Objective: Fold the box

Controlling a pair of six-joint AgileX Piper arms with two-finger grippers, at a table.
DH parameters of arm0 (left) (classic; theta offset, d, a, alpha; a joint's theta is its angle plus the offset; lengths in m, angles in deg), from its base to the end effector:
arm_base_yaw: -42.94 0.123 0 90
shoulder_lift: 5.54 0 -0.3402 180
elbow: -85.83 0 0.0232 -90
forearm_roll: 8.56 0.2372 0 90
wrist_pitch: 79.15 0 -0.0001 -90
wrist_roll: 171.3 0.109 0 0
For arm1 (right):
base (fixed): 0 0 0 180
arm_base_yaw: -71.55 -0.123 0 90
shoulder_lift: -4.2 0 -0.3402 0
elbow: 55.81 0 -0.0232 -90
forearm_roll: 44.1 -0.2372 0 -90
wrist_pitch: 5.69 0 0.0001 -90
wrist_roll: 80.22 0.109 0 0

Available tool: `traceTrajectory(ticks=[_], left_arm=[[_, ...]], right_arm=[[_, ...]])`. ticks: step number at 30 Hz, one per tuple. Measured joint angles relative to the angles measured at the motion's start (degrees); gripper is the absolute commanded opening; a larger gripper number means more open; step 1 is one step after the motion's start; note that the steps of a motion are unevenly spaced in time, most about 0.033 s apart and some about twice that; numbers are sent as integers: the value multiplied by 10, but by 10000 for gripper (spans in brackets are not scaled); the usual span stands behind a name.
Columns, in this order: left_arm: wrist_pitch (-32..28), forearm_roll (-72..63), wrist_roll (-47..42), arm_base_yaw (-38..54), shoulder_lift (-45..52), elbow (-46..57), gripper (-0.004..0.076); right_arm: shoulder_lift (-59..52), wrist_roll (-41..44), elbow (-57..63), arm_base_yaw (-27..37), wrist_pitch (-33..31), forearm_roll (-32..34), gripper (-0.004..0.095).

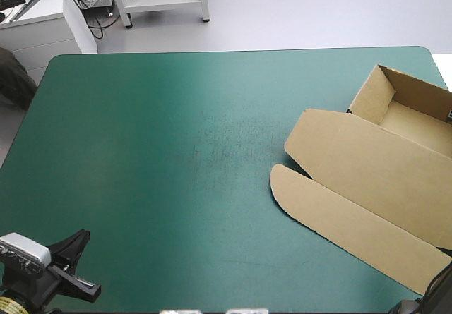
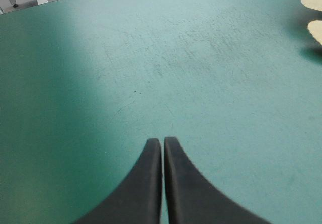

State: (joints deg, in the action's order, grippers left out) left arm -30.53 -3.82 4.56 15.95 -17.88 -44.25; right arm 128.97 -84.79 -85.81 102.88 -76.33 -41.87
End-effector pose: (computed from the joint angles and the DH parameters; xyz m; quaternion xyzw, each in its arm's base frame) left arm -0.0250 0.0203 0.2880 0.1678 0.8056 -0.1125 0.5570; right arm 0.3906 -0.2424 0.3004 0.2255 0.9657 -0.0572 0.1149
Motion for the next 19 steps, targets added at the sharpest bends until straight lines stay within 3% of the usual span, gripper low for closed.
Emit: traceTrajectory(ticks=[2, 4, 10, 13, 17, 19], left_arm=[[0, 0, 0, 0, 0, 0, -10], [0, 0, 0, 0, 0, 0, -10], [0, 0, 0, 0, 0, 0, -10], [0, 0, 0, 0, 0, 0, -10], [1, 0, 0, 0, 0, 0, -10], [1, 1, 0, 0, 0, 0, -10]], right_arm=[[-9, -14, 0, 0, 0, 2, 494], [-25, -20, 0, 0, 0, 11, 543], [-100, -24, 0, 0, -2, 21, 532], [-147, -30, 0, 0, -4, -35, 385], [-217, -56, 0, -8, -7, -144, -27], [-257, -77, 0, -30, -7, -165, -9]])
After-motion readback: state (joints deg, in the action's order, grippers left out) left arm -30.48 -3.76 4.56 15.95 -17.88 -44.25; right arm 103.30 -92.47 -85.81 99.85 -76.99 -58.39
